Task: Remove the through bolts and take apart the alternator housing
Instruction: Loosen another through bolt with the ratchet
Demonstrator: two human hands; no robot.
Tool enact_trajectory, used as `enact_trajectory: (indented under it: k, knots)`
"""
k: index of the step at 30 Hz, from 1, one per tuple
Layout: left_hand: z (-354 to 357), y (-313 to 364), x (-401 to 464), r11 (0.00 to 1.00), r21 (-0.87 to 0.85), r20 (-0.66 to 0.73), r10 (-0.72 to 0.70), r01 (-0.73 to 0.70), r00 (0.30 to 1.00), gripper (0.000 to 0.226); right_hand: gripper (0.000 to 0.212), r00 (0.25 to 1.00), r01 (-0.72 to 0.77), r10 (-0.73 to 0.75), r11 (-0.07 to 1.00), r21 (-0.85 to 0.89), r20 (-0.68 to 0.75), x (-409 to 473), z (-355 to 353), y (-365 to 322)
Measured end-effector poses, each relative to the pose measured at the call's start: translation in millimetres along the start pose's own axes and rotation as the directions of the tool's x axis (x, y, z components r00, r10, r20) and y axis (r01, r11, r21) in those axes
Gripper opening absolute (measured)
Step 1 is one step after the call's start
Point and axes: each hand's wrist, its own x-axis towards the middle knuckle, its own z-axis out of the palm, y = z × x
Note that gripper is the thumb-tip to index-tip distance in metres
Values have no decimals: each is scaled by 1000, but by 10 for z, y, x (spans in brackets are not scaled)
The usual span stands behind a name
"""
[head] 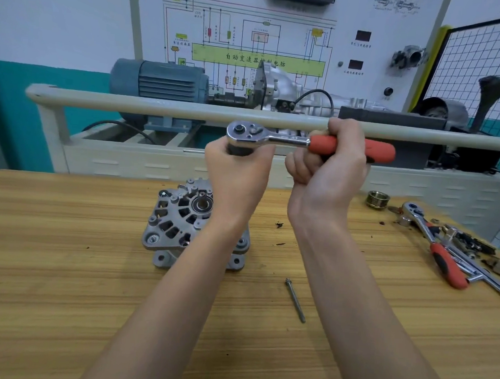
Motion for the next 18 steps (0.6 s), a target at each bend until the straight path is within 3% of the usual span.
enact_trajectory:
  k: [2, 3, 4, 6, 8, 9, 11, 13, 16, 18]
  knots:
    - [-60, 21, 31, 1000, 15, 91, -7, 5, 996, 39, 37, 996, -70, 71, 997, -39, 45, 45, -13, -60]
    - [-116, 30, 56, 999, 37, 204, 8, -16, 979, 36, 41, 988, -125, 129, 990, -63, 81, 90, -34, -104]
    - [-182, 36, 91, 997, 64, 344, 24, -49, 939, 32, 45, 972, -188, 198, 978, -86, 125, 144, -63, -149]
    - [-294, 67, 136, 986, 126, 607, 9, -107, 795, 31, 50, 911, -318, 342, 939, -134, 230, 250, -136, -233]
    - [-319, 106, 116, 974, 189, 734, -57, -124, 677, 34, 47, 846, -399, 435, 900, -176, 309, 315, -195, -290]
    - [-306, 120, 98, 970, 210, 742, -76, -123, 666, 36, 44, 828, -414, 455, 891, -188, 329, 329, -212, -305]
    - [-255, 130, 78, 968, 215, 710, -61, -133, 702, 39, 42, 833, -415, 450, 893, -173, 321, 338, -218, -313]
    - [-177, 107, 55, 976, 178, 625, -16, -123, 780, 43, 46, 895, -370, 384, 923, -101, 227, 319, -195, -284]
    - [-58, 52, 15, 994, 99, 304, 16, -48, 952, 46, 41, 981, -193, 193, 981, -20, 32, 201, -105, -169]
    - [-14, 15, -8, 998, 55, 134, 26, -33, 991, 46, 34, 997, -79, 78, 997, -17, -25, 109, -51, -95]
